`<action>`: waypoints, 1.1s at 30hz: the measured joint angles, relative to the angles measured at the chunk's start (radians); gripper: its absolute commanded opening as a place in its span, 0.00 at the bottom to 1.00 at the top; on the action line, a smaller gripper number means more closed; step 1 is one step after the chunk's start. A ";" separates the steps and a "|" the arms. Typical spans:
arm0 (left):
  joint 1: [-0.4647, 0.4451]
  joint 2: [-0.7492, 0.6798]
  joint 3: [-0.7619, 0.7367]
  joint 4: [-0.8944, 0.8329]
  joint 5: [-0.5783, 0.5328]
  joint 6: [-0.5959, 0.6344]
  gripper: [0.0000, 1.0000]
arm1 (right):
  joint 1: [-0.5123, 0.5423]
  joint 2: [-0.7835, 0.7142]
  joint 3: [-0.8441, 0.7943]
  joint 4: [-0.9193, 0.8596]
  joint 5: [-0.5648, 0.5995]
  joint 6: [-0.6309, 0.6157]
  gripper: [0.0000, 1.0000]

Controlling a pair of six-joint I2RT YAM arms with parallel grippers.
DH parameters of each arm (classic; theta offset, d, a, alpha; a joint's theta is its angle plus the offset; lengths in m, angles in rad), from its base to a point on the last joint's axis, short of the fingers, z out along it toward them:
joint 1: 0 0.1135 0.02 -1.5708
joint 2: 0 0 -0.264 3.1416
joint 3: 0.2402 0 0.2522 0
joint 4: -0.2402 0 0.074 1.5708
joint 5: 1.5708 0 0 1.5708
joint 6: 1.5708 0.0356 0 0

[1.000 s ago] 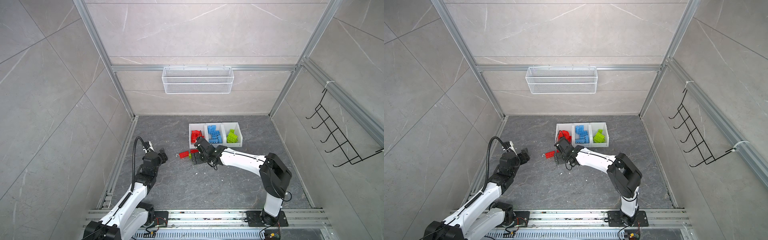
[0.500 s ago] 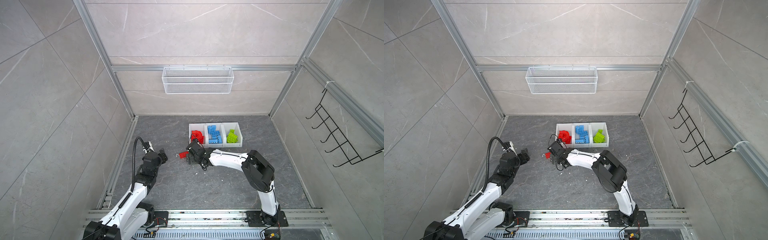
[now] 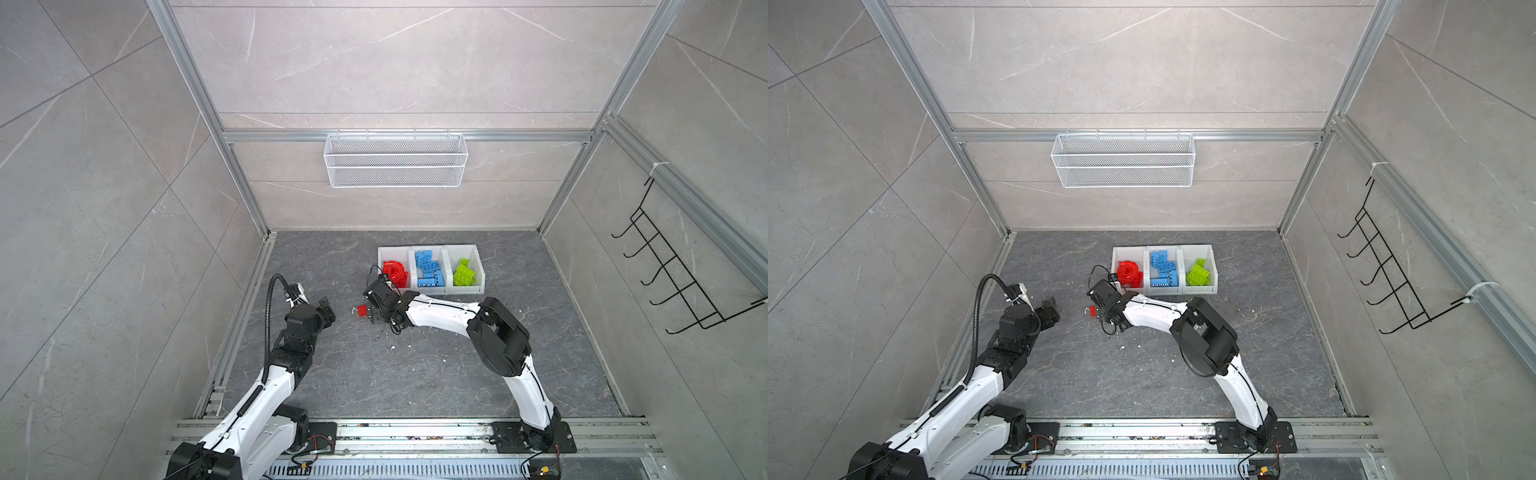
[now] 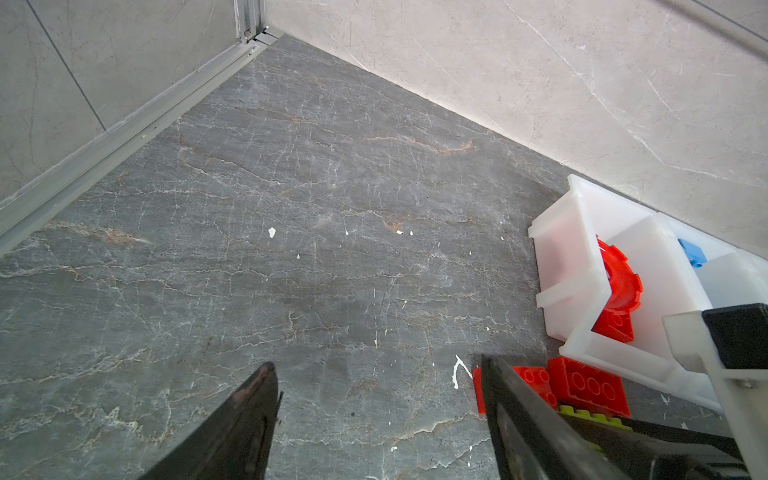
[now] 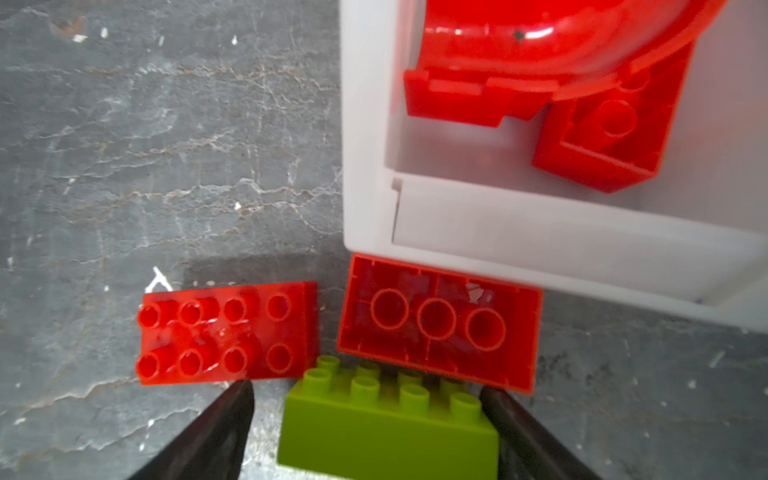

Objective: Sort the legos into containers by color
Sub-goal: 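Move the right gripper down onto the lime-green brick by the red bricks, then grasp the lime-green brick and carry it over the farthest compartment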

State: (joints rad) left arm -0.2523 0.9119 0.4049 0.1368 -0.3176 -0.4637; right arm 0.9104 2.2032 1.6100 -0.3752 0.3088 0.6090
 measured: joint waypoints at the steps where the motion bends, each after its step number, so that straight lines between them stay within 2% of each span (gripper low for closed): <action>1: 0.000 0.000 0.000 0.000 0.000 0.000 0.79 | 0.000 0.001 0.000 -0.005 0.002 0.000 0.83; 10: 0.000 -0.003 0.000 0.000 0.000 0.000 0.79 | 0.000 -0.002 -0.013 -0.008 0.014 -0.008 0.70; 19: 0.000 -0.005 0.000 0.000 0.000 0.000 0.79 | 0.000 -0.110 -0.126 0.002 0.014 -0.018 0.65; 24: 0.000 -0.005 0.000 0.000 0.000 0.000 0.79 | -0.002 -0.248 -0.233 0.001 0.006 -0.045 0.60; 27: 0.002 -0.005 0.000 0.000 0.000 0.000 0.79 | -0.022 -0.366 -0.318 0.001 -0.039 -0.075 0.57; 29: 0.002 -0.005 0.000 0.000 0.001 0.000 0.79 | -0.062 -0.452 -0.368 -0.002 -0.080 -0.096 0.55; 33: 0.003 0.006 0.000 0.001 0.004 0.000 0.79 | -0.213 -0.596 -0.414 -0.024 -0.155 -0.146 0.55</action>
State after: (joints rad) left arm -0.2497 0.9176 0.4049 0.1375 -0.3138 -0.4637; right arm 0.6975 1.6070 1.1965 -0.3992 0.1539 0.4633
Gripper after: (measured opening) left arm 0.788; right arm 0.669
